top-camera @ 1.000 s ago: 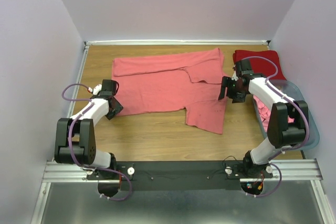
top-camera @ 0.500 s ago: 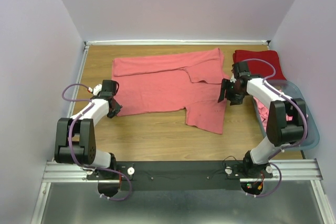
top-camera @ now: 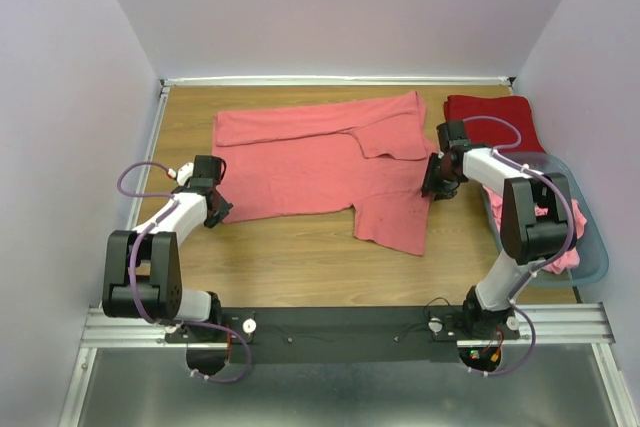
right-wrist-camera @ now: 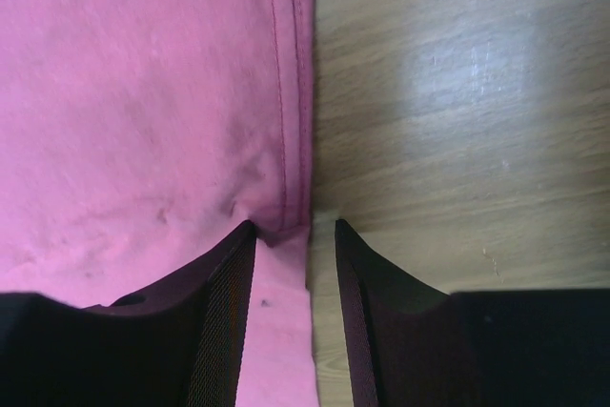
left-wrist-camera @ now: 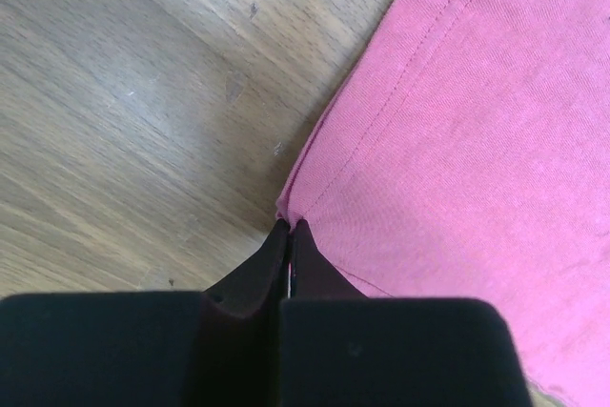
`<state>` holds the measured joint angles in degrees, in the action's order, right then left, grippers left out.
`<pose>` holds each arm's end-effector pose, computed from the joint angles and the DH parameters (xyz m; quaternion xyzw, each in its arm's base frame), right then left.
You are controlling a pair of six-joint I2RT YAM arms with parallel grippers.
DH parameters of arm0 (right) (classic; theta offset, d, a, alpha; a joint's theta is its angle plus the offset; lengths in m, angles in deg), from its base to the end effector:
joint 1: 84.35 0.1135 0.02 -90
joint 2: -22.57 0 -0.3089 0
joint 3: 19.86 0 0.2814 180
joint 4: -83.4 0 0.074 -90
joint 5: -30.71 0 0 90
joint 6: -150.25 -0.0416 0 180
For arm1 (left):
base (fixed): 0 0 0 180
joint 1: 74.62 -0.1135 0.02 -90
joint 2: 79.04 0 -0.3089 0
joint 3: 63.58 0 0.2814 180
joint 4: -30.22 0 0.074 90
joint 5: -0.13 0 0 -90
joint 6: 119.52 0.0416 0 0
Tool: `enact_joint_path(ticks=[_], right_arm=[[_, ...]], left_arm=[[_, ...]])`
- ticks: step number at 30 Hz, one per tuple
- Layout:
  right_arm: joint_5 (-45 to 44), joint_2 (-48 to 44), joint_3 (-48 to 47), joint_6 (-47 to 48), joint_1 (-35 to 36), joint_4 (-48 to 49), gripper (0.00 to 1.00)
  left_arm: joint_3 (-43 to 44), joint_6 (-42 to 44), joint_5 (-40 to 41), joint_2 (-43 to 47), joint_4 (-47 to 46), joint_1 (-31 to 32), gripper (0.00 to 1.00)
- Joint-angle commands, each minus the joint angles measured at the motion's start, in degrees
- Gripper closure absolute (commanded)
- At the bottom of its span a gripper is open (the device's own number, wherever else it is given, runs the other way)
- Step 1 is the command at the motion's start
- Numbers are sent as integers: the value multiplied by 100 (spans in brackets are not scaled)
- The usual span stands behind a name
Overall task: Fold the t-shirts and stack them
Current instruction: Fold the tshirt
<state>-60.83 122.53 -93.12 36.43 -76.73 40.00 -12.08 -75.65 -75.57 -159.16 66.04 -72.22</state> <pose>0.3611 0.0472 0.1826 0.1411 0.9747 0.0341 0.1699 0.2635 -0.0008 0.1799 -0.3859 0.8878 0.0205 0.2500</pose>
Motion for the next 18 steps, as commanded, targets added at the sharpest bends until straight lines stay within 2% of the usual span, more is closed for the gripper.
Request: enact_joint_path(ticks=[1,12,18], right_arm=[[-277,59,-66,-150,29,332,53],[-241,120,-128,-212,29,446,55],[-294,120,232,-176,29,446,68]], left_arm=[[-121,86,72,102,198,16,99],[-112,148,64,84,163,24,99],[-139,139,20,102,189,7,99]])
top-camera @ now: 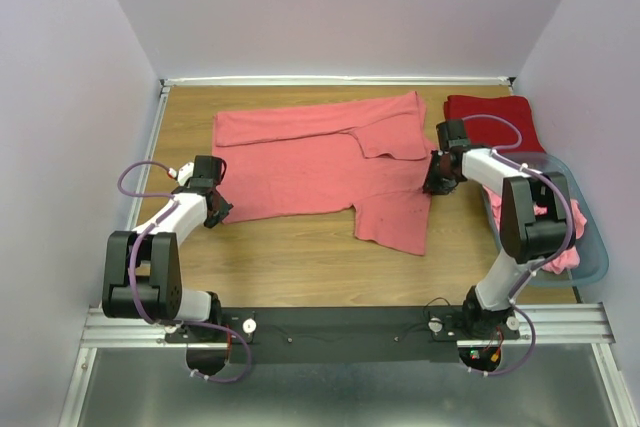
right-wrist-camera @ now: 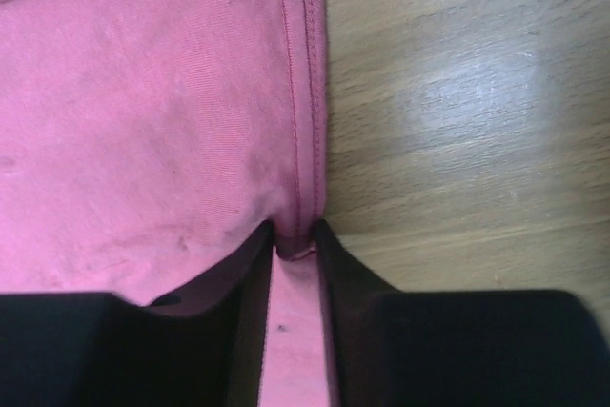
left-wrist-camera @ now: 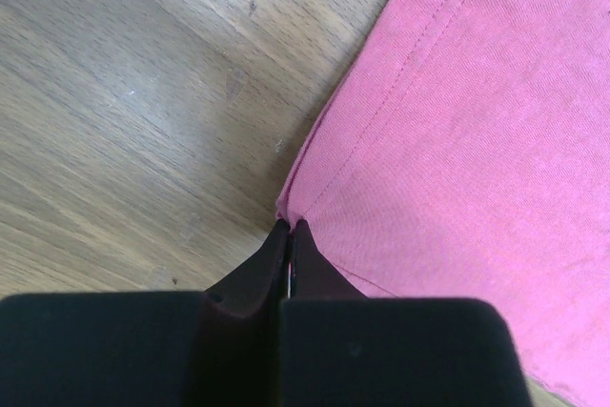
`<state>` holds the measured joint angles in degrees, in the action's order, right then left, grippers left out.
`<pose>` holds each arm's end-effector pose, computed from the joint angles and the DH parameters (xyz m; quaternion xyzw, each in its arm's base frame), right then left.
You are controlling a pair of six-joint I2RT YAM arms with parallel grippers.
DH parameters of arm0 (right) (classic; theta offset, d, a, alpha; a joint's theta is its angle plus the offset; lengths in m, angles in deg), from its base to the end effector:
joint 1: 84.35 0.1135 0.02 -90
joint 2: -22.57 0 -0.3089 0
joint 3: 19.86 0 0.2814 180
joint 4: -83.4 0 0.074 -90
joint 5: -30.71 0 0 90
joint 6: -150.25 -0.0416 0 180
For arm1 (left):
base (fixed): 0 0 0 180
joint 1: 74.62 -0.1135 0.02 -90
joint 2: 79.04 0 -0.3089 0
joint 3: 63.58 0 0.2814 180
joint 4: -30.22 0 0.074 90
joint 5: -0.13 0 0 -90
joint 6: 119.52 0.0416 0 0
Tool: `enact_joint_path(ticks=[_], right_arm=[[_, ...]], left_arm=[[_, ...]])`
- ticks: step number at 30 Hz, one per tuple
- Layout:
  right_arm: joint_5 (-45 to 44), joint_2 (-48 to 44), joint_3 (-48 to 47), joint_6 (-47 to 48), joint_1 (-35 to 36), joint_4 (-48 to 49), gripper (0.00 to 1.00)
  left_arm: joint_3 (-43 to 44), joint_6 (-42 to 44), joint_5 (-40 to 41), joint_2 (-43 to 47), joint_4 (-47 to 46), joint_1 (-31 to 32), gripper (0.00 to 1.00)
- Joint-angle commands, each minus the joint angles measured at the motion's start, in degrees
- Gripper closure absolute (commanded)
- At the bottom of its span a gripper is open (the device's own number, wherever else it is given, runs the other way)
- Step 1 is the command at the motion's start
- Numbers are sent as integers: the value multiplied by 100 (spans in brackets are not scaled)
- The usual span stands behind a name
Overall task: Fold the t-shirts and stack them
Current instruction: Fold the tshirt
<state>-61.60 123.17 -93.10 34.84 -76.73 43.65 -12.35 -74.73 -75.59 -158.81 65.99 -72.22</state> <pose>0.3686 0.0476 0.1813 0.1555 0.9675 0.0375 0.1958 0.2621 -0.0007 0.1800 -0.3788 0.8906 0.0218 0.2507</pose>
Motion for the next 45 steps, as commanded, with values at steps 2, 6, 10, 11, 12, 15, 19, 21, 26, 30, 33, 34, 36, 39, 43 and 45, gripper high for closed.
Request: enact_joint_path(ticks=[2,6,10,11,12,15,19,21,26,30,33,34,36,39,43,45], right_arm=[[-227,-101,335,1,12,72,79],[-218,-487,520,36,3,-68,91],[-191,-857,468,97,-41,-516,99],[-183,-936,424,115,-41,-682,99],[-182,-1006,389,132,-58,-753,99],[-209,-1148,126,282,-111,-912,99],[-201,-841,-445,370,-164,-1026,99],[-26,-542,-769,396,-199,-1018,99],[143,152,-1561,466,-208,-1026,99],[204,592,-2220,537,-208,-1061,99],[371,900,-2669,563,-208,-1114,100],[380,987,-2757,581,-208,-1132,99],[380,1198,-2968,581,-208,-1167,99],[319,1383,-3118,598,-208,-1185,99],[266,1559,-3136,625,-217,-1193,99],[99,1612,-3110,634,-225,-1193,99]], left_arm=[[-77,82,-13,84,290,-46,99],[19,249,-22,259,501,-151,100],[169,285,13,646,782,-169,100],[247,276,22,768,861,-186,100],[274,293,22,831,957,-195,100],[345,407,39,980,933,-291,100],[529,627,-4,700,774,-573,100],[705,680,4,480,565,-661,100],[1249,742,-92,-126,273,-740,100],[1926,899,-75,-732,168,-811,100],[2347,1040,-127,-1144,141,-890,100],[2427,1093,-180,-1251,106,-898,100],[2690,1128,-233,-1584,158,-898,100],[2893,1155,-181,-1884,132,-899,100],[2981,1190,-189,-2139,53,-899,100],[3069,1269,-242,-2297,36,-890,100]])
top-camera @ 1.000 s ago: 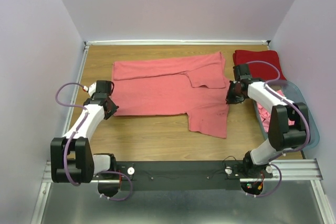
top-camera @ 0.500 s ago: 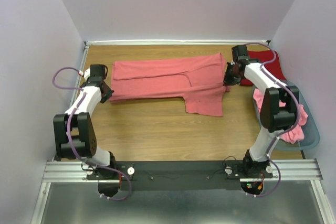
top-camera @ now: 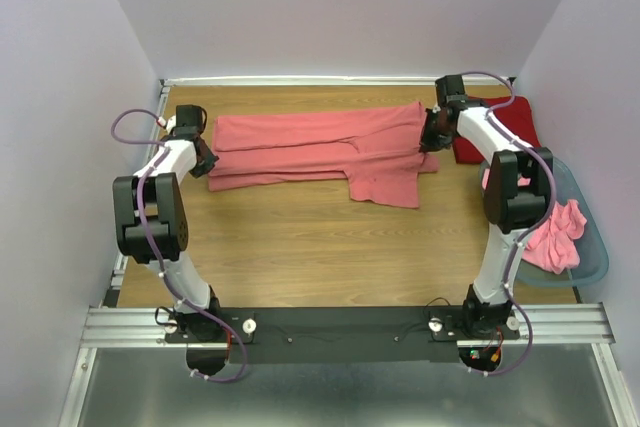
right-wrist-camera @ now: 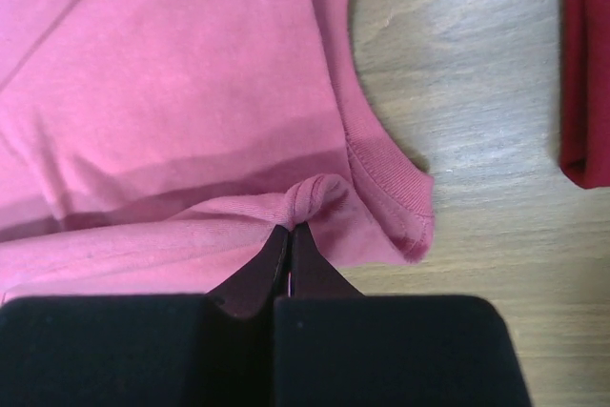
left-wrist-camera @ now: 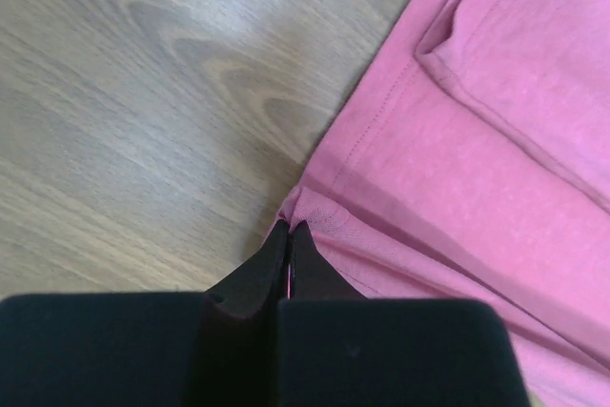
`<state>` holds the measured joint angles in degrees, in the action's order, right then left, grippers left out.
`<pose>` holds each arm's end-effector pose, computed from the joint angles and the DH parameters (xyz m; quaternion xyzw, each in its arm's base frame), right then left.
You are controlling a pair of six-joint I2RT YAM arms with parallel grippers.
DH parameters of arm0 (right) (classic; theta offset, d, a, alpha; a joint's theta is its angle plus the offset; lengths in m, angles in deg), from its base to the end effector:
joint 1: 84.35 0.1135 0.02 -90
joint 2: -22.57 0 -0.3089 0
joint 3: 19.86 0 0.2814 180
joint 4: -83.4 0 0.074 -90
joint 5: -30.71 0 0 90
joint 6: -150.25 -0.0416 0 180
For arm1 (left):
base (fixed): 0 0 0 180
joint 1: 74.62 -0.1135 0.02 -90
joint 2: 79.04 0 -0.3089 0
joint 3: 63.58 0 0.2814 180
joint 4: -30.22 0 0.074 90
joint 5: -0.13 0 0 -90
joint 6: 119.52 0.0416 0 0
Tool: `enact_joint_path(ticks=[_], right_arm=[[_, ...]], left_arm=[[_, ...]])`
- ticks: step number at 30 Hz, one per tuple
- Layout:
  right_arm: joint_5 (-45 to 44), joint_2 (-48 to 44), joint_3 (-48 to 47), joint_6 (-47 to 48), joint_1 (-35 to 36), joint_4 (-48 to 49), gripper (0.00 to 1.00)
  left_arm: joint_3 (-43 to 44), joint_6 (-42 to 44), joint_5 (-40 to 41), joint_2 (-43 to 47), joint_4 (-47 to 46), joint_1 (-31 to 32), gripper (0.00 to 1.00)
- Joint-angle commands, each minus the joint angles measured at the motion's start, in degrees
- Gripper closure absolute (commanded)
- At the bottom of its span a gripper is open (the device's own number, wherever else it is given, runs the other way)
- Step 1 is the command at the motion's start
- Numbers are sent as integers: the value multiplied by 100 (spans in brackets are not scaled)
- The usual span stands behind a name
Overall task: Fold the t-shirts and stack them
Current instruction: Fold the tshirt
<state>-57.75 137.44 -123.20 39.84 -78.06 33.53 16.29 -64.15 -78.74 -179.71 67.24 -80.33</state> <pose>0.4779 0.0538 0.2360 0.1158 0.9620 0.0697 0.2373 0.3986 0.0479 0.2200 -0.3550 0.8884 0.0213 0.2904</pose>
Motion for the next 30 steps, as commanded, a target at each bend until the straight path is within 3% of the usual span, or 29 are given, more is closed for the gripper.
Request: enact_joint_path(ticks=[1,23,26,30], right_arm=[[-295,194,-74,133,-101,-181,99],[-523,413,-21,124,-233,-164,99],[-550,440,-12,133,-233,-155,93],[-515,317,-29,159,-233,-164,64]], left_arm=[[232,220,82,-243,-80,-70,100],[365,212,644,-665,-326,176,100],[373,159,767,-683,-300,167,89],[391,36,785,-534,-282,176,57]])
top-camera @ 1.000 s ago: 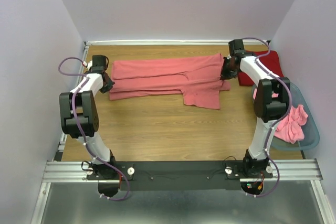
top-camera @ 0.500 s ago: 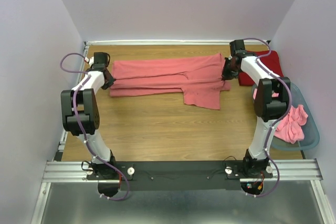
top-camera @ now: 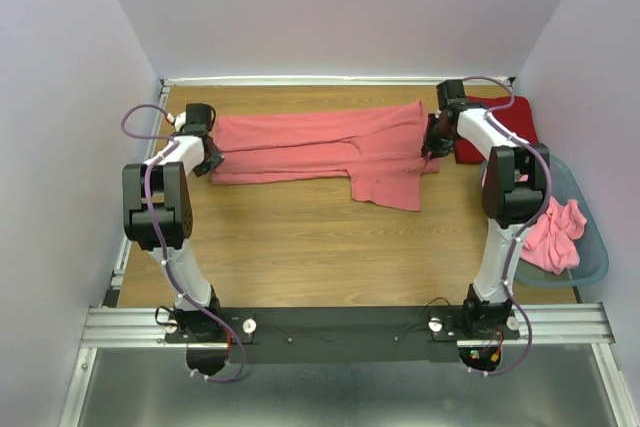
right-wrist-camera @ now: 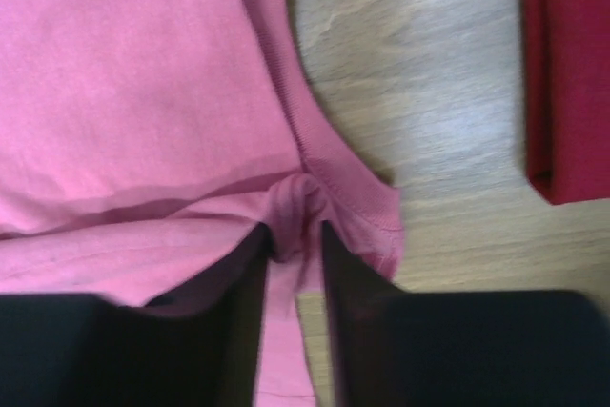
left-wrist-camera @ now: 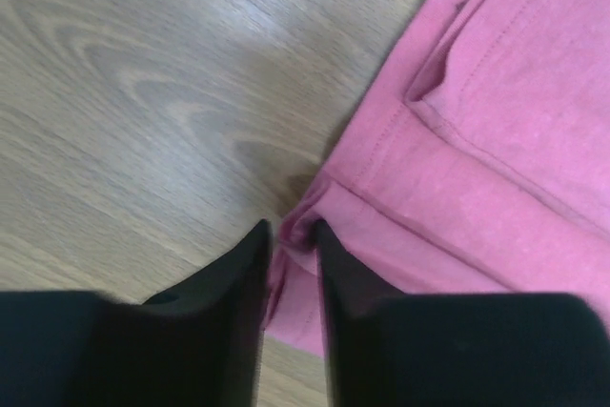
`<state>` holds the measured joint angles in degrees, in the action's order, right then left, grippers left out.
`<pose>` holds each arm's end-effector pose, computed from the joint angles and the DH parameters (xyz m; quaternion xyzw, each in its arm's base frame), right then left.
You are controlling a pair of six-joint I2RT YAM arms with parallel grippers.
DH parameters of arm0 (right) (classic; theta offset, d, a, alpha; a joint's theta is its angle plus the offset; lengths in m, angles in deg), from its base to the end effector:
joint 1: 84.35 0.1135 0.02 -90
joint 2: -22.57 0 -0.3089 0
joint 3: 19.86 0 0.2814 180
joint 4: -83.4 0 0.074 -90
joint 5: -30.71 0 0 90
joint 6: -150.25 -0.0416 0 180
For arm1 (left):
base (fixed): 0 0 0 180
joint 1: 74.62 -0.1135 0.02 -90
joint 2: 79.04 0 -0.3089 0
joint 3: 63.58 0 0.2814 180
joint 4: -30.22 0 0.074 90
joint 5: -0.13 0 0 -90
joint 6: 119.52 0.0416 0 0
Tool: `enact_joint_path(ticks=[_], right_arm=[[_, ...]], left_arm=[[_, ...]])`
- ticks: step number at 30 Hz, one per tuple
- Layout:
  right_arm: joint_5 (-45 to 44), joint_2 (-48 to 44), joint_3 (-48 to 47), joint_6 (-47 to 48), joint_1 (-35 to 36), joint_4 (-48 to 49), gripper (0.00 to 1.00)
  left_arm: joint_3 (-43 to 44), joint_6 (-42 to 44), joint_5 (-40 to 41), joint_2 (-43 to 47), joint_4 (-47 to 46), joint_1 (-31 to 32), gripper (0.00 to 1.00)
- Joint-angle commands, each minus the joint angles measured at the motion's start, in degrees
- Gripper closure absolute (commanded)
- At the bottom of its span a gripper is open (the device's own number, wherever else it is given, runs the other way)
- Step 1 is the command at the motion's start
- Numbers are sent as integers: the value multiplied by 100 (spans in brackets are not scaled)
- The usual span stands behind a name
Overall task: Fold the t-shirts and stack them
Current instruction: Fold the tshirt
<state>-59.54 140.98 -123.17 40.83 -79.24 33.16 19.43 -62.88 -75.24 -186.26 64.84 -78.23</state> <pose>0.4850 0.0432 0.2068 0.1221 0.9693 0.0433 0.2091 0.4257 0.0374 0.1954 -0.3354 0.8953 0.0501 0.2890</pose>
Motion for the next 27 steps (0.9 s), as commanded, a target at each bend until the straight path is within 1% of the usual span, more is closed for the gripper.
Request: enact_joint_path(ticks=[1,2,3,4,5,7,11,12,13,14,17,18,19,23,25,26,27], right_arm=[[-309,-98,-32,96,-115,-127,60],[-283,-177,-32,105,-106,-127,56],[-265,-369,3,122,-106,-135,49],[-239,-467,47,114,-97,-127,46],[-186,-572,100,114,-89,-135,42],[-116,-924,362,123,-18,-127,39],[-1,-1574,1083,35,254,-118,39],[-1,-1784,1250,9,333,-109,39],[173,-1891,1399,-44,368,-83,39],[383,-1987,1801,-140,386,-22,39],[386,-2426,2470,-264,483,92,39],[394,-2428,2621,-290,483,110,39],[403,-2463,2718,-290,483,111,39],[412,-2551,3088,-334,605,198,40],[324,-2507,3220,-413,650,260,43],[324,-2455,3272,-448,658,312,46],[324,-2437,3299,-483,676,356,48]], left_arm=[[76,-100,435,192,-42,-34,41],[76,-100,435,280,-33,-34,33],[85,-100,444,481,-7,-25,25],[76,-100,453,596,19,1,14],[58,-100,461,719,37,27,11],[-64,-100,453,1105,81,80,7],[-565,-205,435,1782,116,317,6],[-827,-232,418,2044,116,344,7],[-960,-258,383,2169,116,544,7],[-1092,-284,339,2292,99,616,8],[-1680,-381,146,2792,55,1063,8],[-1769,-381,145,2864,46,1065,8],[-1848,-442,93,2917,46,1317,8],[-2209,-627,92,3084,-24,1715,8],[-2262,-645,127,3119,-33,1811,9],[-2245,-628,154,3111,-42,1969,10],[-2210,-619,163,3102,-51,2057,12]])
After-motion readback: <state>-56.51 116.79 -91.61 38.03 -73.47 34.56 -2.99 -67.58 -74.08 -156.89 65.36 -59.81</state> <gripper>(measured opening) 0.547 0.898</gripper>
